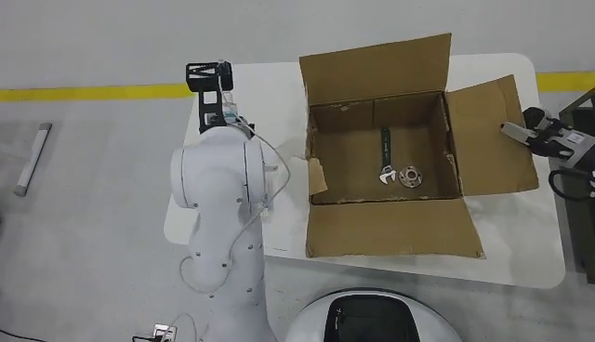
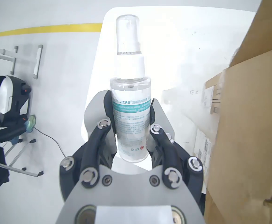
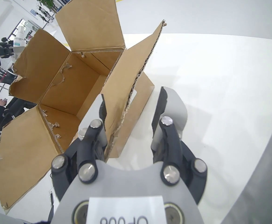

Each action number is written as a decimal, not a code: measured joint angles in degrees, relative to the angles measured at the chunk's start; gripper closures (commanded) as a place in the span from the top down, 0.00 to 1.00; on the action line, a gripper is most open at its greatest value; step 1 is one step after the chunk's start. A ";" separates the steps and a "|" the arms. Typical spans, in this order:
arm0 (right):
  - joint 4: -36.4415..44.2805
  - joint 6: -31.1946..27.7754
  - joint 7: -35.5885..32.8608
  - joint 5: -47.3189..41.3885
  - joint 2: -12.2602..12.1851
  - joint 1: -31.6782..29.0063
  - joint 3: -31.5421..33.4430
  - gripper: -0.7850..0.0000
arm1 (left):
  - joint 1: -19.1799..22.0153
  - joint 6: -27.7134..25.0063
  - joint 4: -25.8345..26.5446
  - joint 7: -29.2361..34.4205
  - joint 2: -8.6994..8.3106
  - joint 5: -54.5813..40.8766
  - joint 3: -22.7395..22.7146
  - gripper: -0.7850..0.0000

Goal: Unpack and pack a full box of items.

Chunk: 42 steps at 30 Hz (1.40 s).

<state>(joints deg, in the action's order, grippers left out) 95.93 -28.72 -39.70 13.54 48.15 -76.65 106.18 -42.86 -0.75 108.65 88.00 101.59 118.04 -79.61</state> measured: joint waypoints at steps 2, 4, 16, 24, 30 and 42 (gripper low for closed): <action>0.04 0.09 0.16 -0.19 -0.03 -0.19 0.24 1.00 | -0.57 -0.28 -0.32 -0.14 -0.17 0.82 -1.58 0.00; 0.13 0.10 0.40 -0.39 -0.07 -0.38 0.53 1.00 | -1.37 -1.16 -1.83 -0.70 -0.38 1.36 -3.33 0.00; 1.25 0.31 0.78 -0.56 -0.32 -1.28 1.93 1.00 | -5.18 -8.86 -16.52 -4.37 -2.11 4.54 -11.60 0.00; 1.54 0.33 1.25 -0.40 -0.41 -1.61 1.96 1.00 | -5.68 -8.10 -24.43 -7.06 -2.54 2.44 -13.31 0.00; 1.38 0.44 1.45 -0.10 -0.46 -1.75 1.62 1.00 | -4.71 -5.93 -29.72 -8.46 -2.78 1.13 -14.07 0.00; 1.73 0.52 1.61 0.00 -0.66 -1.28 1.58 1.00 | -2.78 -3.97 -33.99 -8.48 -3.01 1.00 -12.62 1.00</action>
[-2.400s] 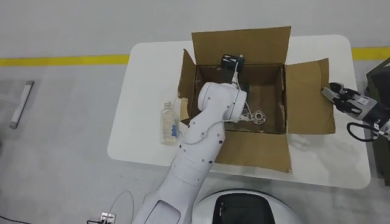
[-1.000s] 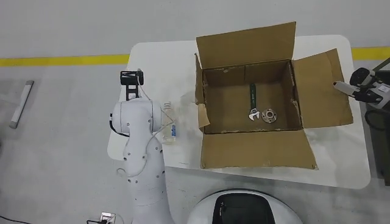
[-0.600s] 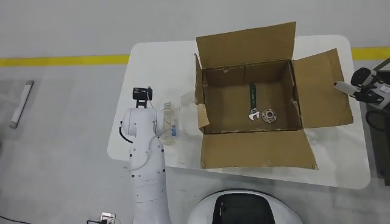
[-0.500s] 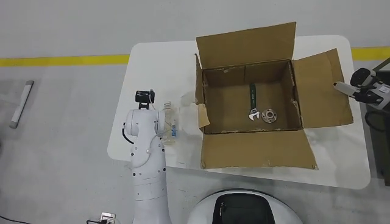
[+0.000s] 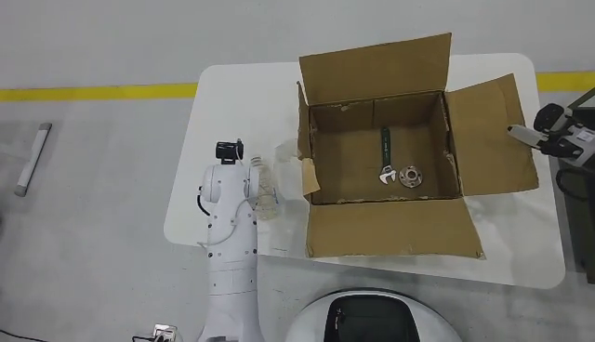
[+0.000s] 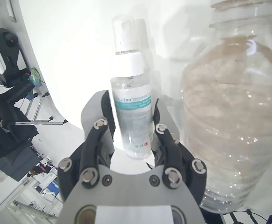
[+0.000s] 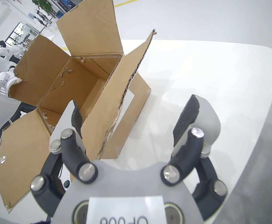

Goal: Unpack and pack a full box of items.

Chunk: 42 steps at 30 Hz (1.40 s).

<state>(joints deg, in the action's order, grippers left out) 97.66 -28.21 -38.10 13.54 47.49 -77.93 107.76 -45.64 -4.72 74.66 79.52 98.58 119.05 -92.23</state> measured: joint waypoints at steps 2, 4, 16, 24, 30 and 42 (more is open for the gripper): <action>0.30 -0.05 0.54 0.13 -0.03 0.18 0.27 1.00 | 0.10 0.19 0.76 0.12 -0.02 0.17 0.28 1.00; 1.03 -0.06 1.29 0.35 -0.06 0.31 0.87 1.00 | 0.09 0.32 2.22 0.67 -0.05 0.23 0.49 1.00; 19.82 -1.84 0.65 6.11 -0.44 -3.02 5.37 0.00 | -1.22 1.16 16.09 1.93 0.49 -1.00 5.42 1.00; 27.53 6.30 -10.26 16.95 -0.98 -0.92 -6.21 0.00 | -1.29 0.82 16.80 1.92 0.54 -1.27 6.00 1.00; 25.99 10.71 -12.02 22.65 -0.91 2.88 -12.99 0.00 | -1.29 0.82 16.80 1.92 0.54 -1.26 6.00 1.00; 28.03 11.43 -13.91 27.95 -0.95 3.67 -14.92 0.00 | -1.29 0.82 16.80 1.92 0.54 -1.26 6.00 1.00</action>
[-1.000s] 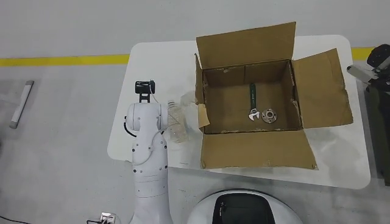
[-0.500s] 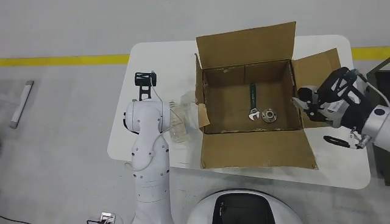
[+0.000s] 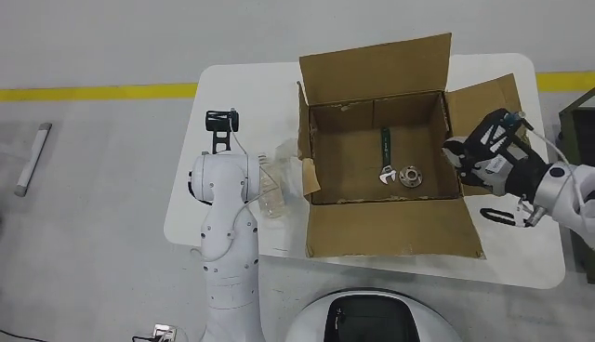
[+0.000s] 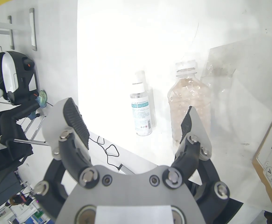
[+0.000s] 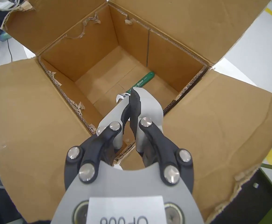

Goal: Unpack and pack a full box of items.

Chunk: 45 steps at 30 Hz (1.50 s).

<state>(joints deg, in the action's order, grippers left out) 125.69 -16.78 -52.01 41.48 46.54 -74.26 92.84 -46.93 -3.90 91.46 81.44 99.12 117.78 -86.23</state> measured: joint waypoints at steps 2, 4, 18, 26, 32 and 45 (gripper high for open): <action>0.79 4.99 -2.34 1.32 0.19 2.05 -2.55 0.00 | 0.00 0.00 0.00 0.00 0.00 0.00 0.00 1.00; 0.77 12.23 -6.50 3.13 0.55 5.85 -6.51 0.00 | 0.00 0.00 0.00 0.00 0.00 0.00 0.00 1.00; -9.49 35.71 -20.82 11.60 4.11 27.72 -28.62 0.00 | 0.00 0.00 0.00 0.00 0.00 0.00 0.00 1.00; -9.50 35.73 -20.82 11.60 4.11 27.74 -28.65 0.00 | 0.00 0.00 0.00 0.00 0.00 0.00 0.00 1.00; -9.72 34.80 -19.96 12.70 4.12 27.25 -29.14 0.00 | 0.00 0.00 0.00 0.00 0.00 0.00 0.00 1.00; -19.19 38.98 -24.05 22.13 8.55 36.15 -43.41 0.29 | 0.00 0.00 0.00 0.00 0.00 0.00 0.00 1.00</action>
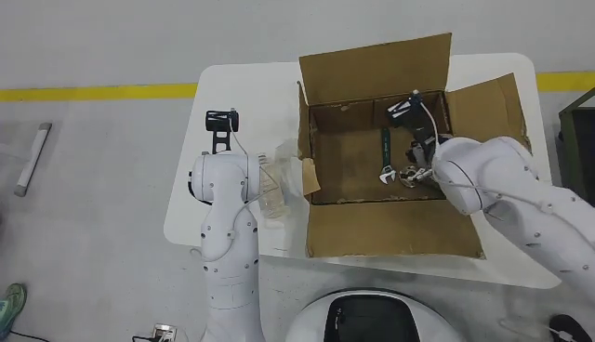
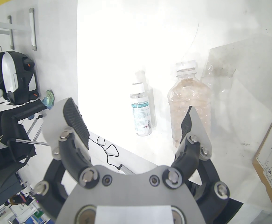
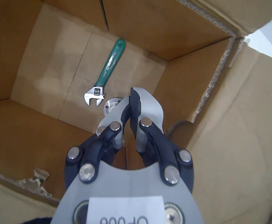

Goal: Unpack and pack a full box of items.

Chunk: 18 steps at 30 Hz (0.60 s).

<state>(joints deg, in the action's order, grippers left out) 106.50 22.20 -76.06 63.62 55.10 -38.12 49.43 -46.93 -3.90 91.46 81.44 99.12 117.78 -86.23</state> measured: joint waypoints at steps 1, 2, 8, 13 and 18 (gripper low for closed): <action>-1.07 0.72 -0.11 -0.12 0.53 0.83 -1.08 0.31 | 0.00 0.00 0.00 0.00 0.00 0.00 0.00 1.00; -2.18 1.23 -0.10 -0.26 1.05 1.63 -2.08 0.38 | 0.00 0.00 0.00 0.00 0.00 0.00 0.00 1.00; -8.39 2.71 0.63 -0.29 4.05 5.69 -7.19 0.47 | 0.00 0.00 0.00 0.00 0.00 0.00 0.00 1.00; -11.82 3.34 1.01 -0.29 6.09 7.04 -10.07 0.48 | 0.00 0.00 0.00 0.00 0.00 0.00 0.00 1.00; -15.28 4.99 1.89 0.22 7.86 7.65 -11.74 0.49 | 0.00 0.00 0.00 0.00 0.00 0.00 0.00 1.00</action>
<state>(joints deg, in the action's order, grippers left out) 91.21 27.18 -74.17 63.84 62.96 -30.46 37.70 -46.93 -3.90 91.46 81.44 99.12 117.78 -86.23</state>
